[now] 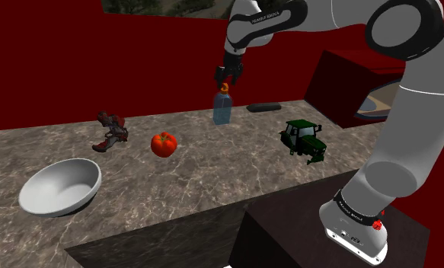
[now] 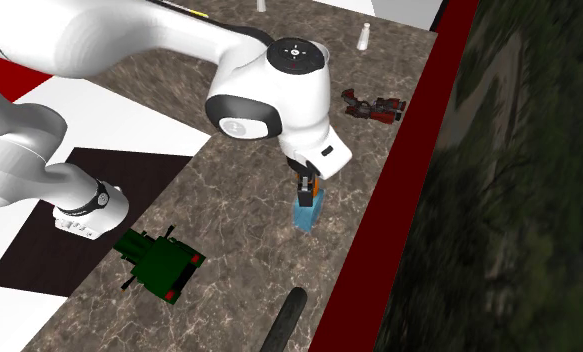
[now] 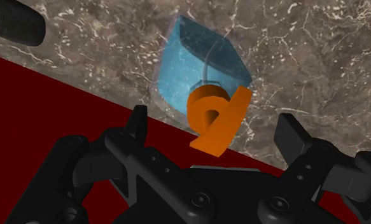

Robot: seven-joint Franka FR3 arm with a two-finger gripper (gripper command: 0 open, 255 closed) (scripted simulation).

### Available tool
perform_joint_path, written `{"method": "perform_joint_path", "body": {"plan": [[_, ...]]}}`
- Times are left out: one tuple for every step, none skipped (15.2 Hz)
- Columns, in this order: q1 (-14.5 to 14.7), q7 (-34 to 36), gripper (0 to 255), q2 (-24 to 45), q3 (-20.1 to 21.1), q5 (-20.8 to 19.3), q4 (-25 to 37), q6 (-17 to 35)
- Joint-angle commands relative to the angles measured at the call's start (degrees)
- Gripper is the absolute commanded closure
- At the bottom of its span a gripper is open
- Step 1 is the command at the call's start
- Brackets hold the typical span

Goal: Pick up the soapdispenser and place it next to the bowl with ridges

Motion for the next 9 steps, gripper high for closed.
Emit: {"method": "perform_joint_path", "body": {"plan": [[0.1, 0.1, 0, 0.7, 0.0, 0.0, -0.6, 1.3], [0.1, 0.1, 0, 1.2, 0.0, -0.1, -1.1, 2.3], [0.1, 0.1, 0, 1.2, 0.0, -0.1, -1.1, 2.3], [0.1, 0.1, 0, 1.2, 0.0, -0.1, -1.1, 2.3], [0.1, 0.1, 0, 1.2, 0.0, -0.1, -1.1, 2.3], [0.1, 0.1, 0, 1.2, 0.0, -0.1, -1.1, 2.3], [0.1, 0.1, 0, 1.2, 0.0, -0.1, -1.1, 2.3], [0.1, 0.1, 0, 1.2, 0.0, -0.1, -1.1, 2.3], [0.1, 0.1, 0, 1.2, 0.0, -0.1, -1.1, 2.3]]}}
